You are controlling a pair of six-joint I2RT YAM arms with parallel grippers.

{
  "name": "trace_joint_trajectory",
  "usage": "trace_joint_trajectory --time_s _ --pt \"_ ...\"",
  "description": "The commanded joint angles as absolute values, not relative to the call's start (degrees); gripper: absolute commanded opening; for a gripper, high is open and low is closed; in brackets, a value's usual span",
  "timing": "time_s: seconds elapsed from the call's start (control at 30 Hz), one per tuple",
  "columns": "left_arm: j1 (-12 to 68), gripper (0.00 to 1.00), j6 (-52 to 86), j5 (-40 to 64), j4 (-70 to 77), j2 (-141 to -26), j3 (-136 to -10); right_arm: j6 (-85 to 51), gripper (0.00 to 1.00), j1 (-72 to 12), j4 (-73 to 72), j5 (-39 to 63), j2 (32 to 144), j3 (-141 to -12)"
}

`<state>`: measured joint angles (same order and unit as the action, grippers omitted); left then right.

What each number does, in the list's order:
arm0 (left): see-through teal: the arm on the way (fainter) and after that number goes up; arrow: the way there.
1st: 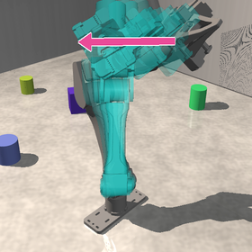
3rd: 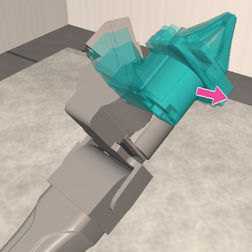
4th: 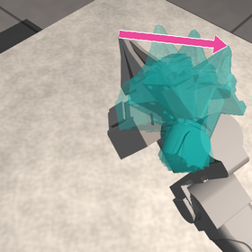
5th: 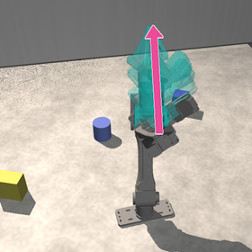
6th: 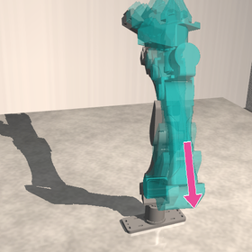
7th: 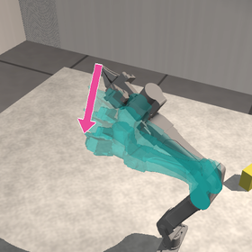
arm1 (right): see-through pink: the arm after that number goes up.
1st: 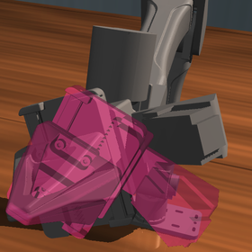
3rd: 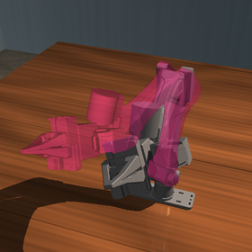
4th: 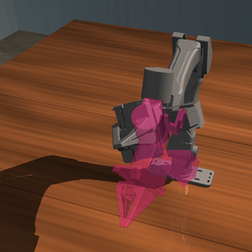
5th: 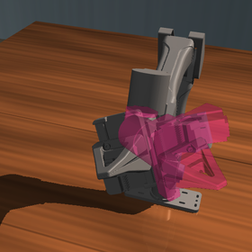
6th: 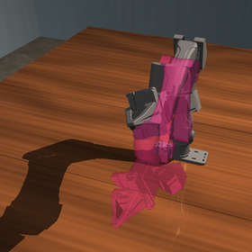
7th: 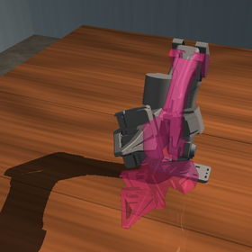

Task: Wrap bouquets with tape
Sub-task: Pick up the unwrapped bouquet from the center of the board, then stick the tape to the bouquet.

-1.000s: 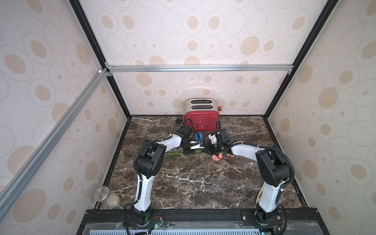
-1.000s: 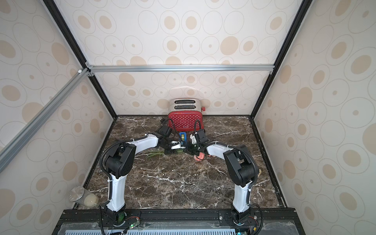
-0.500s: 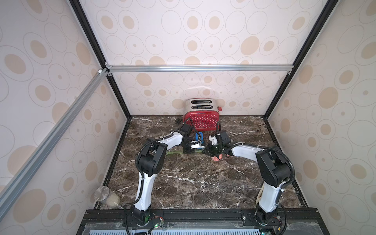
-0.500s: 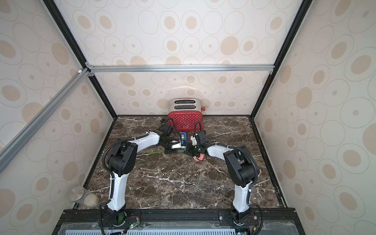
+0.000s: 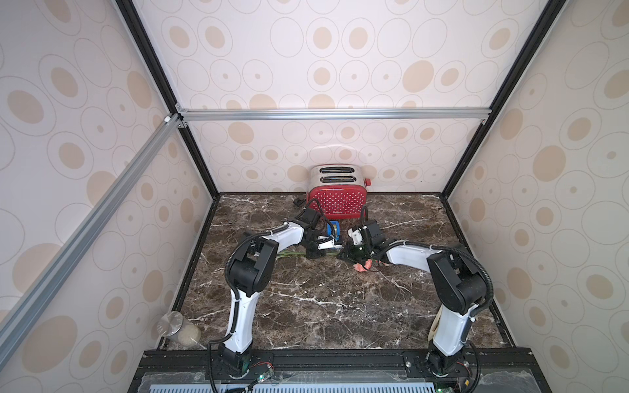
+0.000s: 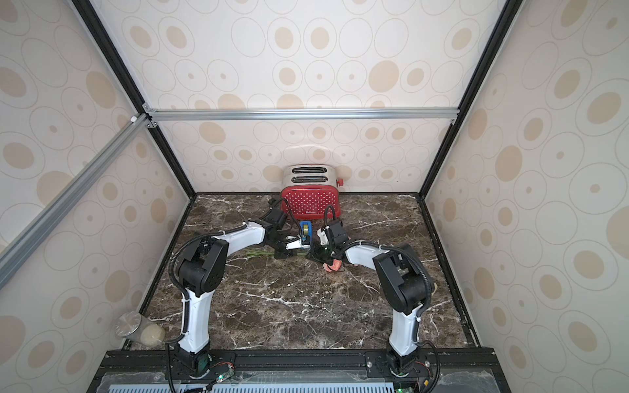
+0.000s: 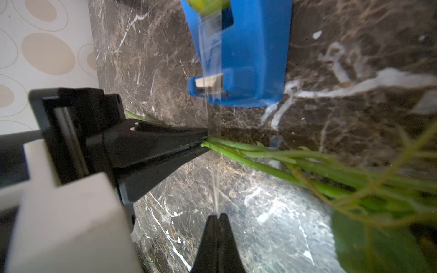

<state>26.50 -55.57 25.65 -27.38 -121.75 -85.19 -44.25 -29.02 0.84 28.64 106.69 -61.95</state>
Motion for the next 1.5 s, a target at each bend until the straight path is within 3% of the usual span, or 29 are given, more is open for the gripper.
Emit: trace_joint_trajectory --time_s 0.0,0.47,1.27,1.47 --pt "26.28 0.0 -52.88 28.03 -28.17 -121.15 -82.1 -45.13 0.0 -30.58 4.13 30.16 104.68 -60.26" --pt "26.28 0.0 -45.81 30.74 -20.87 -116.4 -77.35 -45.75 0.0 -31.81 3.3 29.54 104.51 -59.41" --pt "26.32 0.0 -45.61 33.75 -19.99 -113.22 -77.03 -45.61 0.0 -32.69 3.87 23.81 104.69 -58.1" --pt "26.27 0.0 -45.58 34.27 -20.3 -112.39 -76.99 -45.7 0.08 -32.74 2.43 21.24 105.0 -57.99"
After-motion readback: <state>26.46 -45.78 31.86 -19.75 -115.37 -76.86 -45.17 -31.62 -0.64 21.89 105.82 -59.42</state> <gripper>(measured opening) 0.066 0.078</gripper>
